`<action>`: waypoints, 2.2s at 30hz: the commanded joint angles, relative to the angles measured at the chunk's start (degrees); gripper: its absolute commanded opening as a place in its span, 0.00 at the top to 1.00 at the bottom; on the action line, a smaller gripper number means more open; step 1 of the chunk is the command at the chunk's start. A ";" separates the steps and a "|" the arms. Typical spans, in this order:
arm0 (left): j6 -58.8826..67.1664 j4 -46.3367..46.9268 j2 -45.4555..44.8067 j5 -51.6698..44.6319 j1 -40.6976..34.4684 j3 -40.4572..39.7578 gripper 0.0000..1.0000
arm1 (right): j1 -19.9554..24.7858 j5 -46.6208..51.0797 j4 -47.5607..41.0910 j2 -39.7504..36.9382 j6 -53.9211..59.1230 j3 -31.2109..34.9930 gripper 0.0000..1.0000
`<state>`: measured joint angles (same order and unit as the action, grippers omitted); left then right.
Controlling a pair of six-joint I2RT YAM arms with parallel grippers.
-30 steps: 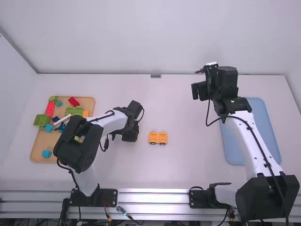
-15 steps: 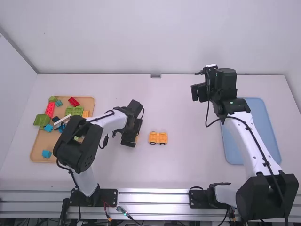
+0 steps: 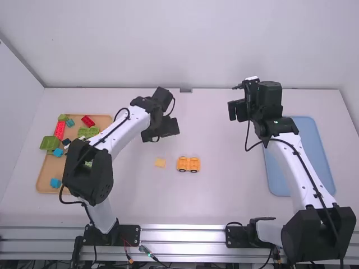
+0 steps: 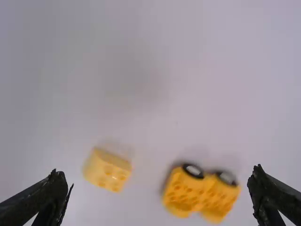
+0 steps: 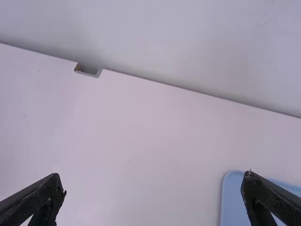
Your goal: Assemble lego blocks to make yellow taxi
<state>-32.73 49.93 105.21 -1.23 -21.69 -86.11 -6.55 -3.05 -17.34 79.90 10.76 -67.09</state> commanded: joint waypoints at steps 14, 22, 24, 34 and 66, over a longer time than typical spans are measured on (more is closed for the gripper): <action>119.08 14.67 -1.88 -8.96 2.34 -5.88 0.01 | -0.24 -0.09 -1.07 -0.72 -0.22 0.37 0.01; 141.22 15.39 -1.95 -41.68 18.32 0.70 0.01 | -0.22 -1.99 -2.54 -0.72 -1.95 0.39 0.01; 142.31 11.65 -1.90 -48.24 21.46 4.92 0.01 | -0.33 -4.70 -3.45 -0.70 0.13 0.59 0.01; 140.45 -7.13 -1.90 -64.08 25.86 23.39 0.01 | -0.13 -34.45 4.59 -0.72 27.28 12.72 0.01; 138.05 -12.04 7.30 -57.59 22.77 26.67 0.02 | -9.92 -40.68 28.44 18.18 44.11 30.42 0.01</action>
<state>106.00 38.35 111.42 -58.26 1.28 -59.99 -16.95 -44.23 11.38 97.58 54.46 -37.10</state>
